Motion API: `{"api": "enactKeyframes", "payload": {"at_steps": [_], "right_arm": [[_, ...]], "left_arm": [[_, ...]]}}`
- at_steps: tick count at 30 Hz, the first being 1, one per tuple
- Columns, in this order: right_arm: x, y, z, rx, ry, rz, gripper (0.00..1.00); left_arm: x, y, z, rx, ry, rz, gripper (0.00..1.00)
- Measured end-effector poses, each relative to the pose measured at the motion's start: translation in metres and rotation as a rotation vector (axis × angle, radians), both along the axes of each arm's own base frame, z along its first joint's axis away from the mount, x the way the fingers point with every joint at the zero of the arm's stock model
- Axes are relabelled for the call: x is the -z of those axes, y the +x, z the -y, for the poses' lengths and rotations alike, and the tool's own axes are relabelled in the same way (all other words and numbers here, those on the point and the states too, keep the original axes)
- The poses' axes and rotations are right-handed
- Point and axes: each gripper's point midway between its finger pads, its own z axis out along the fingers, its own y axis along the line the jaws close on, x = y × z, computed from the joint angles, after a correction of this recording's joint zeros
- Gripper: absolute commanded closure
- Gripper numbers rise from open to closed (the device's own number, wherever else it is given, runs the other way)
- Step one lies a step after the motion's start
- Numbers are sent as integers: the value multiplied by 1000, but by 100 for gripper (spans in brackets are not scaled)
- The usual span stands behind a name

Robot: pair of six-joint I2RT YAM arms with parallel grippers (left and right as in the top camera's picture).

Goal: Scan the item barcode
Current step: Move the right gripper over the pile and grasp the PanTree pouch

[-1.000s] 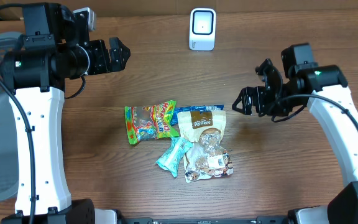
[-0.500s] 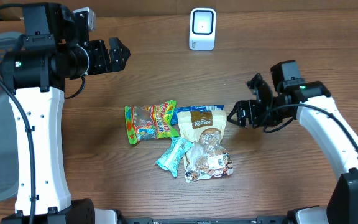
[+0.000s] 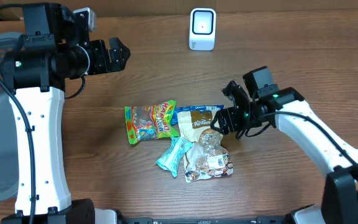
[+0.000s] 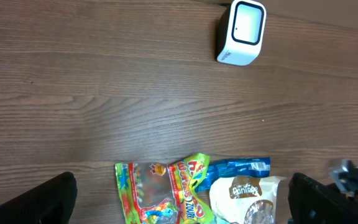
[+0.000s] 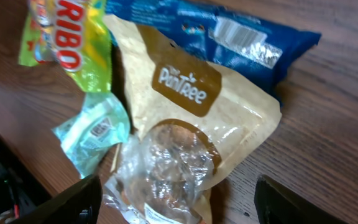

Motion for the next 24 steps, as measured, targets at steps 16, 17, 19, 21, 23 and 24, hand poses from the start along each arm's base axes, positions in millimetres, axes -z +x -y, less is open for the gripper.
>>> {"api": "enactKeyframes", "payload": {"at_steps": [16, 17, 19, 21, 23, 24], "right_arm": [[58, -17, 4, -5, -62, -168, 23], [60, -18, 4, -5, -63, -172, 23], [61, -16, 4, -6, -60, -166, 23], [60, -14, 2, -7, -49, -154, 25], [59, -10, -2, -11, -28, -134, 25], [59, -9, -4, -14, -21, -127, 25]], "left_arm": [[0, 0, 0, 0, 0, 0, 0], [0, 0, 0, 0, 0, 0, 0], [0, 0, 0, 0, 0, 0, 0], [0, 0, 0, 0, 0, 0, 0], [0, 0, 0, 0, 0, 0, 0], [0, 0, 0, 0, 0, 0, 0]]}}
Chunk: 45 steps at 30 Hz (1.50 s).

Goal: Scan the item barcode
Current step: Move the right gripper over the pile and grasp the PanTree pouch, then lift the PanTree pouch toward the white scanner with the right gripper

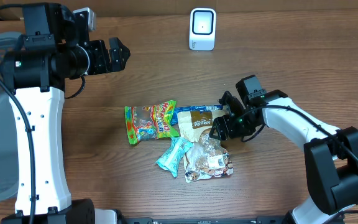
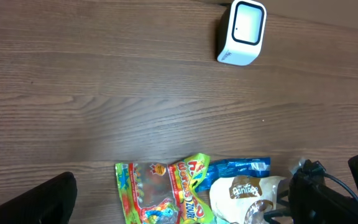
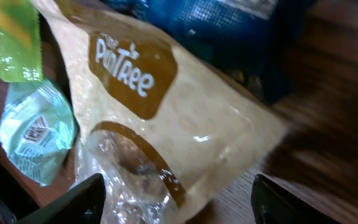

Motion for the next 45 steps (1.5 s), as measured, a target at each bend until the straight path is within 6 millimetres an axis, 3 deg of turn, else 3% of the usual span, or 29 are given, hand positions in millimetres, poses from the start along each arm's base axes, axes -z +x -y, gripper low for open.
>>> {"api": "enactKeyframes", "payload": {"at_steps": [6, 15, 18, 24, 29, 39, 45], "right_arm": [[0, -9, -18, -57, 16, 15, 24], [8, -4, -21, -34, 39, 49, 25], [10, -7, -21, -23, 47, 36, 36], [12, -11, -21, -7, 52, 12, 84], [10, -9, -26, 30, 77, -3, 96], [1, -3, -20, 125, 87, -76, 96], [-35, 42, -19, 251, 173, -45, 96]], "left_arm": [[0, 0, 0, 0, 0, 0, 0], [0, 0, 0, 0, 0, 0, 0], [0, 0, 0, 0, 0, 0, 0], [0, 0, 0, 0, 0, 0, 0], [0, 0, 0, 0, 0, 0, 0], [0, 0, 0, 0, 0, 0, 0], [0, 0, 0, 0, 0, 0, 0]]}}
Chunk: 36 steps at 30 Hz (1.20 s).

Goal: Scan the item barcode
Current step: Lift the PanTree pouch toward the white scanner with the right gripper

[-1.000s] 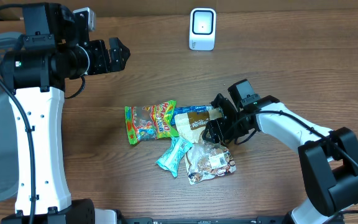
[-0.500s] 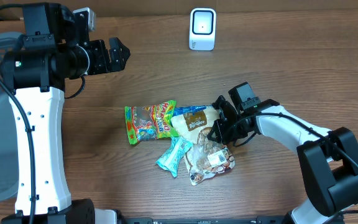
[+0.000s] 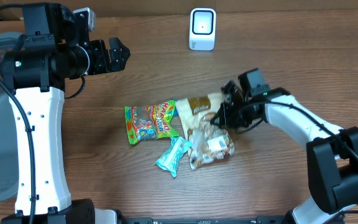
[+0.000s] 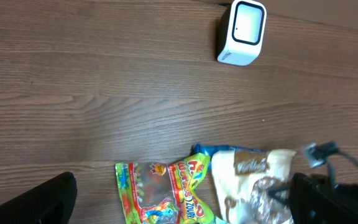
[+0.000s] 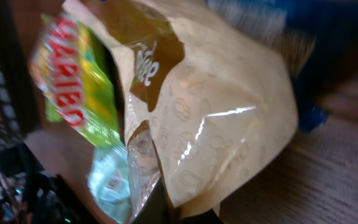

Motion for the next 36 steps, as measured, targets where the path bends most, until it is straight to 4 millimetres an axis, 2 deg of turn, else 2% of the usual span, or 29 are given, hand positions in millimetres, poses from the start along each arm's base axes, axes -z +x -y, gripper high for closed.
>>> {"api": "enactKeyframes", "payload": {"at_steps": [2, 5, 7, 9, 10, 13, 18, 22, 29, 36], "right_arm": [[-29, 21, -5, 71, 51, 43, 96], [-53, 34, -10, 117, 100, 92, 96], [-78, 42, -13, 153, 146, 145, 96], [-98, 45, -14, 173, 178, 181, 96], [-118, 47, -15, 189, 215, 219, 96], [-156, 49, -17, 216, 282, 286, 96], [-196, 53, -19, 259, 375, 348, 96], [-211, 58, -19, 319, 431, 332, 96], [-212, 69, -13, 466, 457, 244, 96], [-211, 72, -10, 509, 457, 229, 96]], "left_arm": [[0, 0, 0, 0, 0, 0, 0], [0, 0, 0, 0, 0, 0, 0], [0, 0, 0, 0, 0, 0, 0], [0, 0, 0, 0, 0, 0, 0], [0, 0, 0, 0, 0, 0, 0], [0, 0, 0, 0, 0, 0, 0], [0, 0, 0, 0, 0, 0, 0], [0, 0, 0, 0, 0, 0, 0], [0, 0, 0, 0, 0, 0, 0], [0, 0, 0, 0, 0, 0, 0]]}}
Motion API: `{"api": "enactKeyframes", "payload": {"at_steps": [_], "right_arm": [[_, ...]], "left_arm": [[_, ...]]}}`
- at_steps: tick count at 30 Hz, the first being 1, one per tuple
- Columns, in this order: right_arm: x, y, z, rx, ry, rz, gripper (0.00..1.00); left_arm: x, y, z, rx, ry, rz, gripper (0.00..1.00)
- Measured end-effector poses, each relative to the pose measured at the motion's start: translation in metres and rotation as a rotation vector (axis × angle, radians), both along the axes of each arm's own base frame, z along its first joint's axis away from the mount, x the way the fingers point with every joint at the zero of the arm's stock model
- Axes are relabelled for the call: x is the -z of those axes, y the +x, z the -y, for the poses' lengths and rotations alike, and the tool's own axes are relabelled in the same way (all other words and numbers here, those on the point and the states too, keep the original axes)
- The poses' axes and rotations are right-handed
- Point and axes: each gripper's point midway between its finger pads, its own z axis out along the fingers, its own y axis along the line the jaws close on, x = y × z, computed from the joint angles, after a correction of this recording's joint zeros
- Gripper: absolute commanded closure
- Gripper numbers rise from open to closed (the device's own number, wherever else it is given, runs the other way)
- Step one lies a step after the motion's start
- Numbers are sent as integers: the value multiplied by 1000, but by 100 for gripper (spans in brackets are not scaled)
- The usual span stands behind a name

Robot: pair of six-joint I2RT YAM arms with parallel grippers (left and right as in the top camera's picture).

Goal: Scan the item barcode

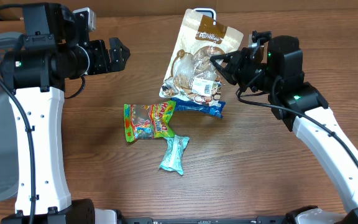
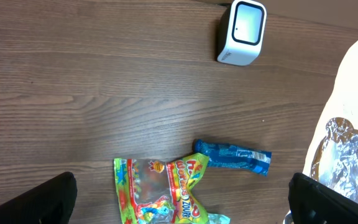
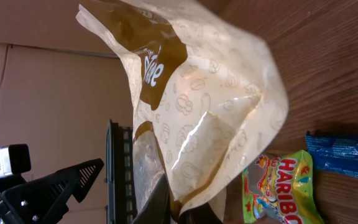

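My right gripper is shut on the edge of a beige PanTree pouch with a clear window, held up above the table. In the right wrist view the pouch fills the middle, pinched at my fingertips. The white barcode scanner stands at the back of the table; overhead the raised pouch hides most of it, only its top edge showing. My left gripper hangs open high at the back left, far from the pouch.
On the table lie a blue wrapper, a green and red Haribo bag and a small teal packet. A grey chair stands at the left edge.
My right gripper has risen and moved toward the back with the PanTree pouch, from just above the pile to in front of the scanner. The blue wrapper now lies uncovered.
First my right gripper was open beside the pile, with the PanTree pouch lying on the blue wrapper. It then stood closer over the pouch. Then it was shut on the pouch's edge, tilting it up, and now holds it high by the scanner. The left arm stayed still.
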Motion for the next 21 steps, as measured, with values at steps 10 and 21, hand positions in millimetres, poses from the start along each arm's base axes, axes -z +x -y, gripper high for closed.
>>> {"api": "enactKeyframes", "payload": {"at_steps": [10, 21], "right_arm": [[1, 2, 2, 14, -7, -1, 96], [7, 6, 8, 50, -41, -1, 96]], "left_arm": [[0, 0, 0, 0, 0, 0, 0], [0, 0, 0, 0, -1, 0, 0]]}}
